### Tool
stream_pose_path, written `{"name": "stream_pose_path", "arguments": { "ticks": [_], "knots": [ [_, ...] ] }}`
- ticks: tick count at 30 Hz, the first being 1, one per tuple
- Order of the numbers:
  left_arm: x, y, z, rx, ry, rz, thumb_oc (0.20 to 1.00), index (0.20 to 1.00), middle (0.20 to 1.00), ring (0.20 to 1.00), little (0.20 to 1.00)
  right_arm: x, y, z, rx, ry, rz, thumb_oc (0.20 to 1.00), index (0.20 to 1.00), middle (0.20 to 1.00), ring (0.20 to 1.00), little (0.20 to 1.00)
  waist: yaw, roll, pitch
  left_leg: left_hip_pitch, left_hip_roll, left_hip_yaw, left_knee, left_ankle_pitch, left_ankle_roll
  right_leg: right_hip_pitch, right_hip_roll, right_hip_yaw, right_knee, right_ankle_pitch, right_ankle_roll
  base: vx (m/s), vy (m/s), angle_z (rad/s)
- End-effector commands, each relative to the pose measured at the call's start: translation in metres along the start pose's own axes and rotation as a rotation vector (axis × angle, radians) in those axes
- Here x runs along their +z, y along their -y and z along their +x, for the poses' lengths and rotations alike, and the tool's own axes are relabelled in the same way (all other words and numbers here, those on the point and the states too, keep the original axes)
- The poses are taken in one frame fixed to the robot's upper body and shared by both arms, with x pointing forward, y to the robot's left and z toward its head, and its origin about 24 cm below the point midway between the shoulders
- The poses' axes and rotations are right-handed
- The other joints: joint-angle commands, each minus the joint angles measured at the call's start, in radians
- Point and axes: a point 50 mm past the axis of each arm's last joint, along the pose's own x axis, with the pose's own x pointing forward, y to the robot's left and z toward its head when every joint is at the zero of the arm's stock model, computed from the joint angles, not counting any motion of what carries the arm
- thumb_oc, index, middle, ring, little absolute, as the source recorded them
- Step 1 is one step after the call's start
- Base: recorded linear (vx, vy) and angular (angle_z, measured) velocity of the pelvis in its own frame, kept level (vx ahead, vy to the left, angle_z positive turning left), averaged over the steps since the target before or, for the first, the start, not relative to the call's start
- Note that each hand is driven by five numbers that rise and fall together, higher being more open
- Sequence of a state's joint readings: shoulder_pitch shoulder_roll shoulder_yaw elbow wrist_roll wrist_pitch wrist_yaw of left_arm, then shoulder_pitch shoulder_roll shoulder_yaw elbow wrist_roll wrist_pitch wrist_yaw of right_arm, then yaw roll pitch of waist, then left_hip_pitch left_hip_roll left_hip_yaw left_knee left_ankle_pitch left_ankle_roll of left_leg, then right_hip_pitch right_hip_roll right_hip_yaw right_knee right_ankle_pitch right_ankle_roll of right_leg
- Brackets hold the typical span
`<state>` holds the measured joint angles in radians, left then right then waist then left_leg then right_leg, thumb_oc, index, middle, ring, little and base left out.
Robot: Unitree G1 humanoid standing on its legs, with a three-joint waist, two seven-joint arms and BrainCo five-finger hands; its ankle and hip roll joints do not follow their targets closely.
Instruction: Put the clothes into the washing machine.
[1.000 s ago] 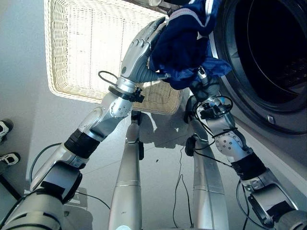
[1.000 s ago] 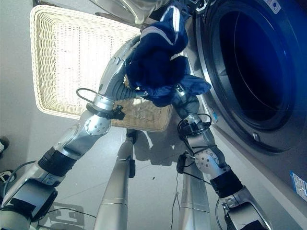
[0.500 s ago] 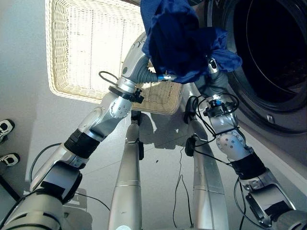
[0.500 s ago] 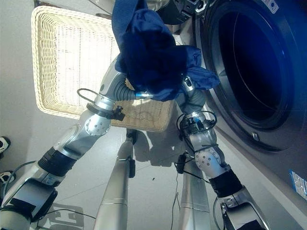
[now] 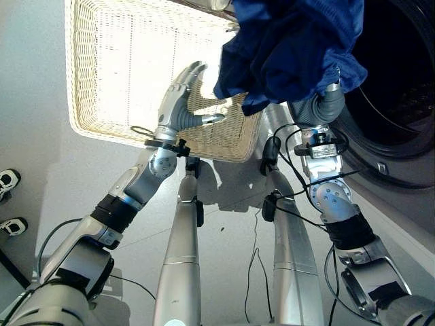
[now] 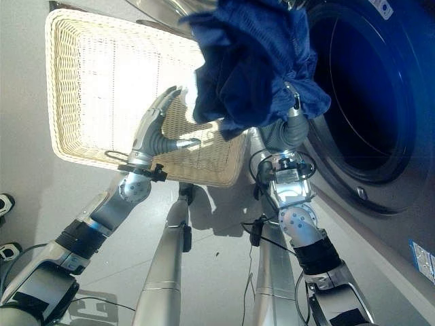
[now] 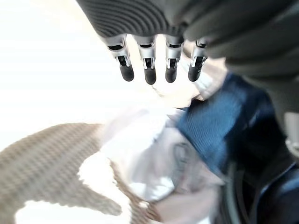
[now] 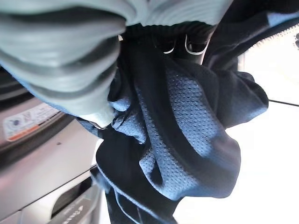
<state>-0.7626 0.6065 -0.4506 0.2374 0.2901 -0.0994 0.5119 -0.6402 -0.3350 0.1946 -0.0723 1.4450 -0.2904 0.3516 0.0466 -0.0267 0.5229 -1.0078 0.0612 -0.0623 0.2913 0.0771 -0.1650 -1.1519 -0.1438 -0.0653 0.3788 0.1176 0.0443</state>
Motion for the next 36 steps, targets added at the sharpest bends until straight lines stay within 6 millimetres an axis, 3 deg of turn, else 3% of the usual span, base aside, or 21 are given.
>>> {"name": "stream_pose_path", "arguments": {
  "ticks": [1,16,22,25,28,31,32,34,35,36],
  "knots": [
    [0.008,-0.015,0.011,0.146,0.014,-0.056,1.000,1.000,1.000,1.000,1.000,0.013,-0.029,0.009,0.177,0.094,0.038,0.200,0.200,0.200,0.200,0.200,-0.029,0.054,-0.003,-0.005,-0.136,0.017,-0.040,0.069,0.109,0.059,0.080,-0.124,-0.023,0.040,0.096,0.00,0.000,0.00],
    [-0.037,-0.020,0.010,0.298,-0.238,-0.058,1.000,1.000,1.000,1.000,1.000,0.024,-0.011,0.016,0.080,0.131,0.025,0.200,0.200,0.200,0.200,0.200,-0.046,0.043,-0.003,-0.002,-0.117,0.035,-0.038,0.072,0.095,0.060,0.087,-0.114,-0.019,0.039,0.098,0.00,0.000,0.00],
    [-0.053,-0.019,0.008,0.366,-0.317,-0.095,1.000,1.000,1.000,1.000,1.000,0.036,0.025,0.014,-0.151,0.162,0.007,0.200,0.200,0.200,0.200,0.200,-0.052,0.044,-0.003,0.001,-0.108,0.044,-0.043,0.072,0.086,0.061,0.088,-0.112,-0.021,0.040,0.100,0.00,0.000,0.00],
    [-0.061,-0.018,0.010,0.374,-0.366,-0.088,1.000,1.000,1.000,1.000,1.000,0.050,0.061,0.005,-0.408,0.196,-0.028,0.200,0.200,0.200,0.200,0.200,-0.056,0.043,-0.003,0.004,-0.101,0.049,-0.047,0.068,0.081,0.062,0.090,-0.110,-0.019,0.037,0.102,0.00,0.021,-0.04],
    [-0.067,-0.020,0.014,0.378,-0.406,-0.091,1.000,1.000,1.000,1.000,1.000,0.073,0.097,-0.010,-0.719,0.245,-0.098,0.200,0.200,0.200,0.200,0.200,-0.056,0.045,-0.003,0.004,-0.097,0.053,-0.052,0.065,0.078,0.061,0.094,-0.109,-0.022,0.034,0.099,0.00,0.011,-0.01],
    [-0.072,-0.023,0.015,0.372,-0.425,-0.075,1.000,1.000,1.000,1.000,1.000,0.113,0.111,-0.014,-0.921,0.338,-0.231,0.200,0.200,0.200,0.200,0.200,-0.058,0.045,-0.003,0.003,-0.094,0.053,-0.047,0.060,0.075,0.059,0.099,-0.101,-0.027,0.038,0.097,0.00,0.000,0.00],
    [-0.072,-0.023,0.015,0.371,-0.426,-0.073,1.000,1.000,1.000,1.000,1.000,0.120,0.111,-0.013,-0.941,0.364,-0.254,0.200,0.200,0.200,0.200,0.200,-0.057,0.046,-0.003,0.001,-0.093,0.053,-0.045,0.058,0.075,0.058,0.100,-0.100,-0.026,0.038,0.096,0.01,0.007,-0.03],
    [-0.078,-0.024,0.010,0.359,-0.433,-0.054,1.000,1.000,1.000,1.000,1.000,0.166,0.102,-0.004,-1.020,0.522,-0.413,0.200,0.200,0.200,0.200,0.200,-0.052,0.044,-0.003,-0.003,-0.089,0.050,-0.030,0.045,0.074,0.057,0.099,-0.097,-0.022,0.034,0.095,0.01,-0.004,-0.05],
    [-0.080,-0.024,0.008,0.359,-0.434,-0.050,1.000,1.000,1.000,1.000,1.000,0.179,0.096,0.002,-1.039,0.570,-0.473,0.200,0.200,0.200,0.200,0.200,-0.051,0.044,-0.003,-0.006,-0.087,0.049,-0.026,0.040,0.074,0.056,0.100,-0.097,-0.021,0.032,0.094,0.00,-0.020,-0.06],
    [-0.084,-0.024,0.000,0.356,-0.436,-0.036,1.000,1.000,1.000,1.000,1.000,0.208,0.077,0.011,-1.091,0.691,-0.694,0.200,0.200,0.200,0.200,0.200,-0.045,0.038,-0.003,-0.008,-0.087,0.043,-0.022,0.030,0.076,0.057,0.101,-0.099,-0.024,0.032,0.093,-0.01,-0.018,-0.05]
  ]
}}
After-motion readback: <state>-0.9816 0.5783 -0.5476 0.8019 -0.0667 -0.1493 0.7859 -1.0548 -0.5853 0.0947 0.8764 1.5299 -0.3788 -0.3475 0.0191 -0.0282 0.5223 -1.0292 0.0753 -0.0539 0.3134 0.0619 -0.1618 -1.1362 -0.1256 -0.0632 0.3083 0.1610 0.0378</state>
